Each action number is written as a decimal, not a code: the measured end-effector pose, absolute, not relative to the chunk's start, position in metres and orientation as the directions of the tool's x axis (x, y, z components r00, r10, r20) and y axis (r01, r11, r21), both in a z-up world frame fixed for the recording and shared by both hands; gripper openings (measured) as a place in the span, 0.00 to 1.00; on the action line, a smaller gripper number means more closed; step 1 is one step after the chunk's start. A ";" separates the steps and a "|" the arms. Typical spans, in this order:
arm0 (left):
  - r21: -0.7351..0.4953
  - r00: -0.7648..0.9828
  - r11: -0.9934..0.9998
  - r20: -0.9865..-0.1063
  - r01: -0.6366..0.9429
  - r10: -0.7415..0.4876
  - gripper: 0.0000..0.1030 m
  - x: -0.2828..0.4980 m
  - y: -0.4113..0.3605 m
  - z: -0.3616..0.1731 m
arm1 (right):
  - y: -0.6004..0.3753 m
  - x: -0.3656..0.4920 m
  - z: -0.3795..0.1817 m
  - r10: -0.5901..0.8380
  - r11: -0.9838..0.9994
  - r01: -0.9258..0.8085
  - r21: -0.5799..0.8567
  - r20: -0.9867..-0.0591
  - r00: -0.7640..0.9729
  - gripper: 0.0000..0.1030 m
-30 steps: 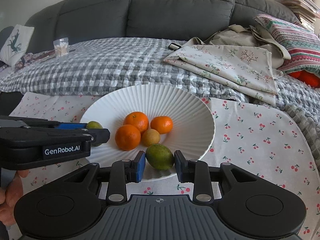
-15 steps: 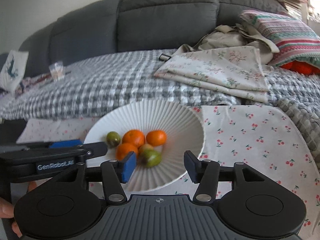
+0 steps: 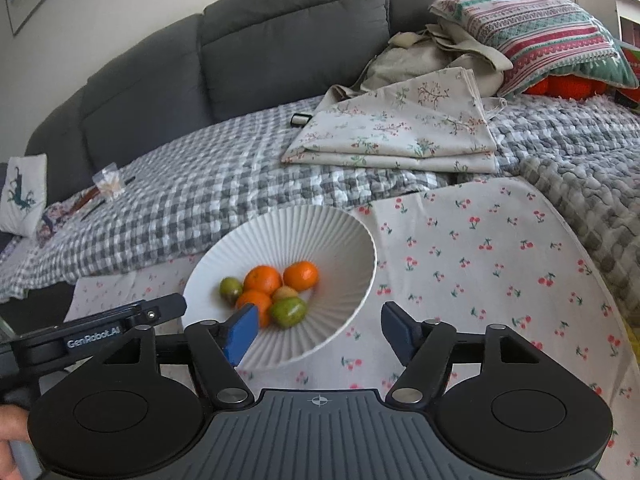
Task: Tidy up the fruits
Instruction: 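Withdraw both grippers from the bowl toward the remaining fruits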
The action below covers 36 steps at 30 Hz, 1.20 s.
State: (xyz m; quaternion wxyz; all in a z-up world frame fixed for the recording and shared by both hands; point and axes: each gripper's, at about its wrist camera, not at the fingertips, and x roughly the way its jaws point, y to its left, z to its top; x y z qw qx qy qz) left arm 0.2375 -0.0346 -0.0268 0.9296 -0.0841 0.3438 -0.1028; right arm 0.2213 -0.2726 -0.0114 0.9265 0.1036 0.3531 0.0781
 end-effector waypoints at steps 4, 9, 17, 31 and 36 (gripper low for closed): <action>-0.206 0.717 0.969 -0.654 0.135 -0.239 0.54 0.225 -0.036 -0.026 | -0.272 0.211 -0.010 0.221 0.967 -0.076 0.244 -0.648 0.729 0.73; -0.197 0.701 0.974 -0.680 0.111 -0.217 0.68 0.207 -0.034 -0.022 | -0.269 0.195 -0.008 0.238 0.965 -0.096 0.246 -0.653 0.719 0.79; -0.172 0.691 0.980 -0.697 0.097 -0.191 0.78 0.186 -0.026 -0.017 | -0.273 0.170 -0.002 0.267 0.955 -0.105 0.278 -0.647 0.714 0.85; -0.198 0.585 0.975 -0.781 0.101 -0.219 0.85 0.145 -0.035 -0.045 | -0.265 0.158 -0.011 0.272 0.956 -0.111 0.270 -0.684 0.677 0.86; -0.179 0.557 0.975 -0.800 0.131 -0.222 0.74 0.140 -0.051 -0.058 | -0.261 0.159 -0.015 0.262 0.961 -0.112 0.255 -0.696 0.669 0.86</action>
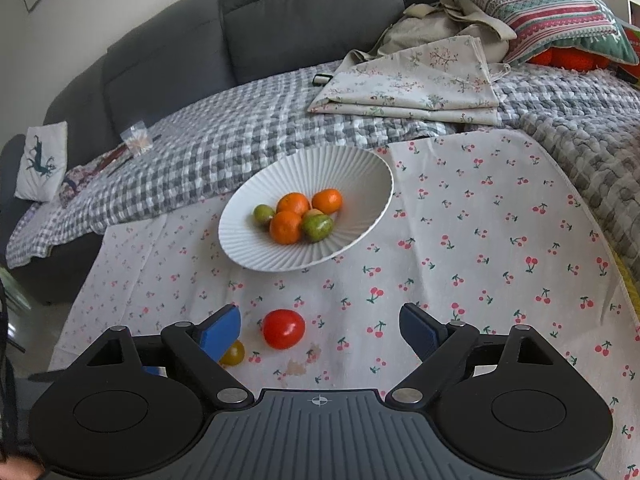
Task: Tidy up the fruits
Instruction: 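Withdraw both grippers from the bowl toward the remaining fruits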
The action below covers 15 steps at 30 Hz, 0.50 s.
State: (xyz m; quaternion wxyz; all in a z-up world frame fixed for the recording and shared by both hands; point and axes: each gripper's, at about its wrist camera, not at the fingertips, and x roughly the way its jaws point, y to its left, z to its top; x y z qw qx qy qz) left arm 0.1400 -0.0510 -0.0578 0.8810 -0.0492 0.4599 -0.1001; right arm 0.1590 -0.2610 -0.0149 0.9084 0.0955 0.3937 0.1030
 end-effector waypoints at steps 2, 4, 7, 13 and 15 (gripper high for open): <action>-0.156 0.549 0.978 -0.810 0.138 -0.206 0.68 0.140 -0.057 -0.064 | -0.259 0.159 -0.016 0.262 0.962 -0.119 0.247 -0.698 0.666 0.86; -0.156 0.544 0.979 -0.814 0.134 -0.204 0.64 0.141 -0.060 -0.069 | -0.258 0.160 -0.017 0.257 0.964 -0.119 0.240 -0.701 0.665 0.86; -0.148 0.551 0.982 -0.813 0.115 -0.187 0.52 0.145 -0.061 -0.073 | -0.258 0.160 -0.018 0.253 0.964 -0.115 0.238 -0.703 0.664 0.86; -0.146 0.563 0.984 -0.807 0.102 -0.178 0.33 0.147 -0.057 -0.076 | -0.257 0.160 -0.019 0.255 0.965 -0.123 0.233 -0.705 0.661 0.86; -0.156 0.562 0.981 -0.805 0.111 -0.192 0.23 0.147 -0.058 -0.075 | -0.257 0.161 -0.019 0.257 0.964 -0.126 0.234 -0.704 0.662 0.86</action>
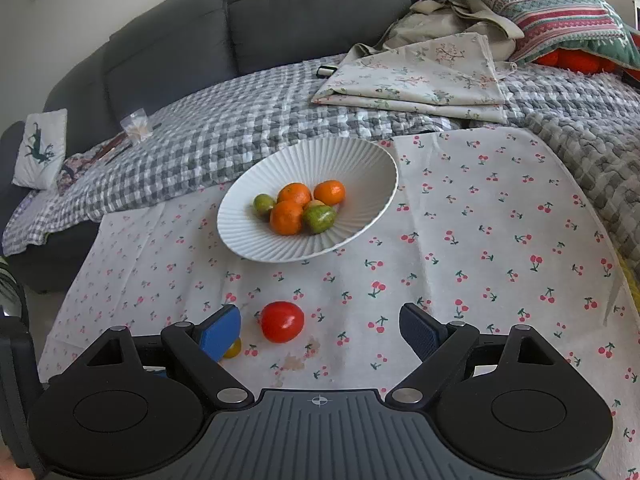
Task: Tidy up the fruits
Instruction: 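Grasp a brown kiwi with the left gripper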
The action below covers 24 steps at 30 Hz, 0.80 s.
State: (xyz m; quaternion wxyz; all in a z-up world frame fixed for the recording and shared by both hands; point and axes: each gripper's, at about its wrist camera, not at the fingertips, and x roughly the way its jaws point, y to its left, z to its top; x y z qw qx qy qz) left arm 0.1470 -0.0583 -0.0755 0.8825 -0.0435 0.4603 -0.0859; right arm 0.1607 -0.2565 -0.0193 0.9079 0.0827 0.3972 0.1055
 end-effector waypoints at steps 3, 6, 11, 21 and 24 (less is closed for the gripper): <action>-0.147 0.563 0.982 -0.805 0.117 -0.187 0.23 0.146 -0.060 -0.074 | -0.257 0.161 -0.020 0.255 0.965 -0.123 0.233 -0.705 0.662 0.86; -0.168 0.556 0.979 -0.806 0.113 -0.203 0.23 0.146 -0.058 -0.071 | -0.258 0.161 -0.020 0.254 0.965 -0.120 0.234 -0.706 0.661 0.86; -0.184 0.575 0.975 -0.787 0.126 -0.223 0.23 0.142 -0.057 -0.059 | -0.258 0.162 -0.021 0.252 0.966 -0.124 0.229 -0.708 0.659 0.86; -0.222 0.636 0.969 -0.734 0.107 -0.238 0.23 0.142 -0.037 -0.029 | -0.259 0.169 -0.032 0.243 0.967 -0.104 0.231 -0.728 0.641 0.86; -0.223 0.652 0.971 -0.725 0.084 -0.223 0.23 0.146 -0.028 -0.025 | -0.257 0.174 -0.040 0.249 0.966 -0.102 0.238 -0.740 0.625 0.86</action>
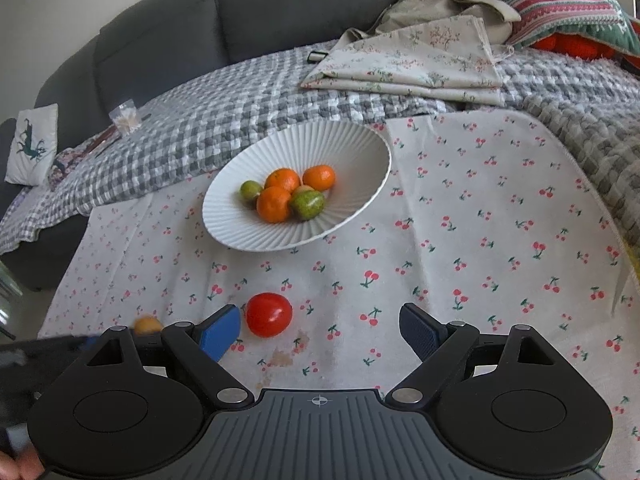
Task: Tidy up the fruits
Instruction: 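Grasp a brown kiwi with the left gripper, then grasp the red tomato with the right gripper while the left gripper holds the kiwi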
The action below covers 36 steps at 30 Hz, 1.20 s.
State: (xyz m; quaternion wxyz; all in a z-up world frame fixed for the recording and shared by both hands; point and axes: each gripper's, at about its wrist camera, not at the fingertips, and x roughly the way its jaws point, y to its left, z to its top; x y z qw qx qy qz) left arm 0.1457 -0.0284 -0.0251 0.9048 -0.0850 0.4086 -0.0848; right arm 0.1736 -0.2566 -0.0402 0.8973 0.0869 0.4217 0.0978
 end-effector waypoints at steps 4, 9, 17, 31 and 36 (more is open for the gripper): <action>-0.219 0.674 0.974 -0.711 0.058 -0.200 0.23 0.149 -0.018 -0.020 | -0.251 0.182 -0.053 0.268 0.960 -0.096 0.264 -0.756 0.597 0.86; -0.227 0.681 0.973 -0.707 0.040 -0.193 0.23 0.153 -0.013 -0.018 | -0.241 0.192 -0.065 0.279 0.955 -0.092 0.281 -0.752 0.597 0.86; -0.231 0.681 0.972 -0.707 0.034 -0.191 0.23 0.154 -0.011 -0.019 | -0.214 0.204 -0.082 0.271 0.962 -0.153 0.226 -0.736 0.620 0.78; -0.220 0.681 0.975 -0.708 0.039 -0.187 0.23 0.155 -0.012 -0.021 | -0.198 0.203 -0.082 0.279 0.960 -0.212 0.185 -0.722 0.633 0.34; -0.220 0.683 0.975 -0.706 0.040 -0.187 0.23 0.155 -0.012 -0.021 | -0.203 0.199 -0.072 0.286 0.958 -0.195 0.209 -0.719 0.633 0.34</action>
